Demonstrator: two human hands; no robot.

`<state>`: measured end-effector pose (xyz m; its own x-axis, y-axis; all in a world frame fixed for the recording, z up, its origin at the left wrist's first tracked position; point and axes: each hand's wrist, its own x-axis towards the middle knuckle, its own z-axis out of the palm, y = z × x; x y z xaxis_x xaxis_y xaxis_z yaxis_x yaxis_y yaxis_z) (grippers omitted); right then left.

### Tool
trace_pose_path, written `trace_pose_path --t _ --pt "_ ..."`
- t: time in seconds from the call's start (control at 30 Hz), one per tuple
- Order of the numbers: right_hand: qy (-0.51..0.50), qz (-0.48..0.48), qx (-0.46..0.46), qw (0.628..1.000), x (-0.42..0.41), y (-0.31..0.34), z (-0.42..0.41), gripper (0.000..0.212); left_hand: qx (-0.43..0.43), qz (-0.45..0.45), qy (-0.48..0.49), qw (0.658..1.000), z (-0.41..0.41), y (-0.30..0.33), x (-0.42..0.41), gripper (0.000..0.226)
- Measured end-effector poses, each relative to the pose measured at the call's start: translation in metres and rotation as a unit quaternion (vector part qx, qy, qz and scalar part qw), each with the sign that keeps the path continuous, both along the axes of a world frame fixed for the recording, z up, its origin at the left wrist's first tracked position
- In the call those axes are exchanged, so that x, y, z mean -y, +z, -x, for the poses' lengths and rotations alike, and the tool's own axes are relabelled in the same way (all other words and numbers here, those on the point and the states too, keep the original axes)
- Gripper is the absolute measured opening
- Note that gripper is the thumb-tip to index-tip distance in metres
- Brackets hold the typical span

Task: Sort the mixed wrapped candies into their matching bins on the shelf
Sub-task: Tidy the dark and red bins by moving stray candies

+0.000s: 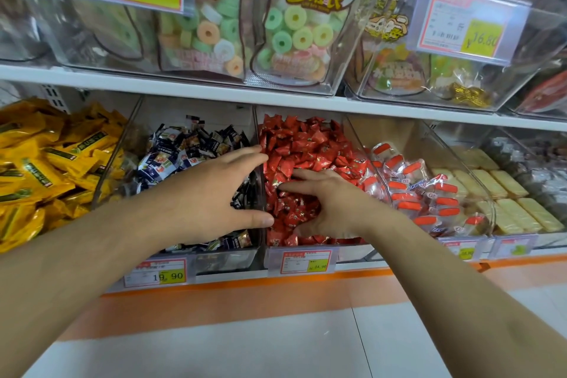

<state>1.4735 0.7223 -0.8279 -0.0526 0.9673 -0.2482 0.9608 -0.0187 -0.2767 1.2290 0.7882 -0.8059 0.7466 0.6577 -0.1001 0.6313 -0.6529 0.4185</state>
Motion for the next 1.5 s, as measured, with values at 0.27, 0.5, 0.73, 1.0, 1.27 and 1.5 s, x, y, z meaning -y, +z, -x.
trace_pose_path --t 0.27,0.5,0.73,1.0,1.27,1.5 --pt "-0.014 -0.012 -0.036 0.999 -0.001 0.004 -0.003 0.099 -0.001 0.000 -0.002 1.000 0.000 -0.002 -0.002 0.105" --pt "-0.010 -0.021 -0.048 0.999 0.002 0.008 -0.004 0.102 -0.004 0.001 0.001 1.000 0.000 -0.001 0.000 0.105" --pt "-0.010 -0.042 -0.049 0.998 0.001 0.006 -0.006 0.102 -0.003 0.013 0.003 1.000 0.000 -0.001 0.000 0.104" --pt "-0.011 -0.047 -0.139 0.989 0.009 0.019 -0.005 0.069 -0.009 0.013 0.001 1.000 0.000 0.001 0.000 0.105" --pt "-0.058 -0.120 0.044 0.990 0.019 0.021 0.002 0.089 -0.016 0.008 0.002 1.000 -0.001 0.002 0.002 0.105" --pt "-0.093 0.027 -0.107 0.989 0.012 0.000 0.024 0.110 -0.017 0.004 0.005 1.000 -0.002 0.001 0.002 0.106"
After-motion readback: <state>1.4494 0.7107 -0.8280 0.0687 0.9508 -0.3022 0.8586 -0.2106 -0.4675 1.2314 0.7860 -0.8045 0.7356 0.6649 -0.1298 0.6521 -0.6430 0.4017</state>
